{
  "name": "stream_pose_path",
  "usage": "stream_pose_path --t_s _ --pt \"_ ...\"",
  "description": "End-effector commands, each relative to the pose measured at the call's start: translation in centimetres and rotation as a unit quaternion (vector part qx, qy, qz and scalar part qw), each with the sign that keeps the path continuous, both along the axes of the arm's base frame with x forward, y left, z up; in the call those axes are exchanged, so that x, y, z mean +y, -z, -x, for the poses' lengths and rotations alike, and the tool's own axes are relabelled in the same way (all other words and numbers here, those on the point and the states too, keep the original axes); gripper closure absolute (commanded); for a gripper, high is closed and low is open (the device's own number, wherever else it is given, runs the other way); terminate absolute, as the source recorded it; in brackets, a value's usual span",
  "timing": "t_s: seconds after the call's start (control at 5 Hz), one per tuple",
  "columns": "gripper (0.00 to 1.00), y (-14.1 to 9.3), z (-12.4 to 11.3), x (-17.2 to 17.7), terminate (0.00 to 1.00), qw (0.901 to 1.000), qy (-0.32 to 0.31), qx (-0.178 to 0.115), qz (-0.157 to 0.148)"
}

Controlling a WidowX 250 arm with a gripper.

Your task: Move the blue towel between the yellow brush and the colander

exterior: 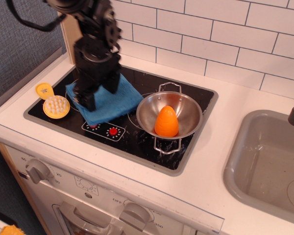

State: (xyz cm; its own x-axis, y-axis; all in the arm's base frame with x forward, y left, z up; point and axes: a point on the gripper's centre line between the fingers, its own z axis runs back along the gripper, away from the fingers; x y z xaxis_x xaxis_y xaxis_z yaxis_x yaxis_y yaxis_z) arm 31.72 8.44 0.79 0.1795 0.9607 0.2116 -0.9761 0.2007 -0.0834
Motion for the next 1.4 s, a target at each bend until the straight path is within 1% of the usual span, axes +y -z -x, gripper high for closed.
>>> stream_pose_path --t_s 0.0,0.2,0.6,0.8,1.0,1.2 --pt "0.0 0.0 1.8 -4.7 0.0 0.9999 -0.006 0.001 0.011" --pt "0.0 -0.3 1.7 -5.3 0.0 0.9999 -0.001 -0.002 0.013" --pt "0.0 -1.2 2.1 -4.0 0.0 0.9997 -0.019 -0.009 0.009" --pt "0.0 -3.8 2.4 -3.7 0.0 0.9994 -0.025 -0.018 -0.018" --pt "0.0 -6.0 2.1 -4.3 0.0 0.9989 -0.02 -0.034 -0.024" --pt "0.0 -8.3 2.6 -4.5 0.0 0.9977 -0.03 -0.051 -0.031"
